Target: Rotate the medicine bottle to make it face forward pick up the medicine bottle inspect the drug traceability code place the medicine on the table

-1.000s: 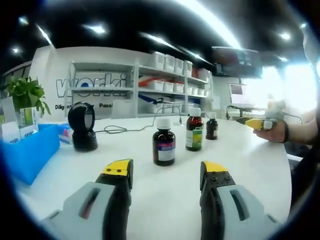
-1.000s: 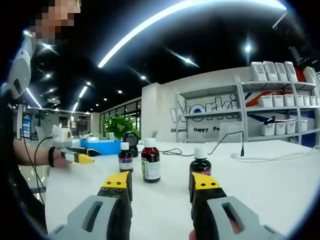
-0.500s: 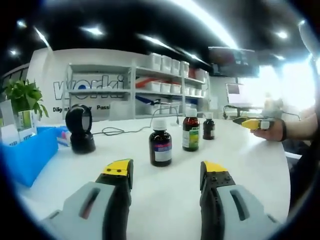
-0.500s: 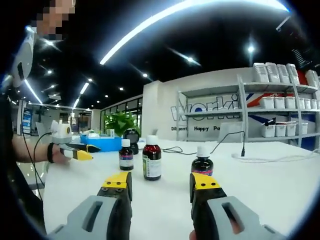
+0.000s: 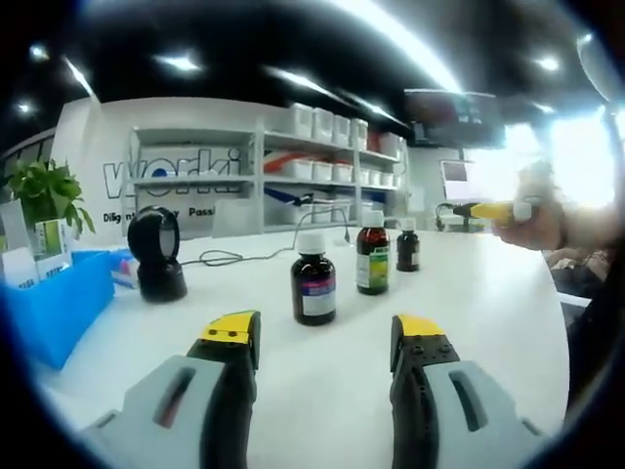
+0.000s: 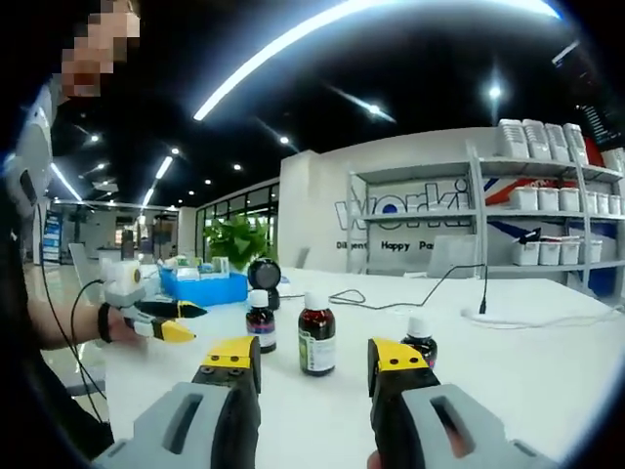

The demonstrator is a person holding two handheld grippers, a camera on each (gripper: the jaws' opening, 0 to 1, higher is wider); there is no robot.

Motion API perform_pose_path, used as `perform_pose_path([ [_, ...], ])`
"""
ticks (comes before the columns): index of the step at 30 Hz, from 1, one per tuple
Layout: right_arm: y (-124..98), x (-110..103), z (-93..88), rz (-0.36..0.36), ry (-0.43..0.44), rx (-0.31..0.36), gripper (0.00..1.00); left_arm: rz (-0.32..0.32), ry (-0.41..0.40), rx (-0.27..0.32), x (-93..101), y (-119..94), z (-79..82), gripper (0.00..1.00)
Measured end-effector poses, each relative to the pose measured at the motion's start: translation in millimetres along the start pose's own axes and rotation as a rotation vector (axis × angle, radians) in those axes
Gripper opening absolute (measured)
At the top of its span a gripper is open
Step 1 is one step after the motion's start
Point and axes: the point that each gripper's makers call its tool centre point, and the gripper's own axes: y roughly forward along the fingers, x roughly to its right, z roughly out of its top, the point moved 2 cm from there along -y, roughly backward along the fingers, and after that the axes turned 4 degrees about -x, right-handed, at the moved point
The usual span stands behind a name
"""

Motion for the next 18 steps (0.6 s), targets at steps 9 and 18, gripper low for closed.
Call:
perform_pose_path([
  [9,39,-29,21.1,0.0,0.021,-0.018,0.38,-0.029,-0.022,0.002,1.6,-1,-0.8,0.45],
  [18,61,-48,22.6,-0.021,0.033,-0.037,0.37,-0.053,-0.04,-0.009,0.0,-9,3.7,0.45],
])
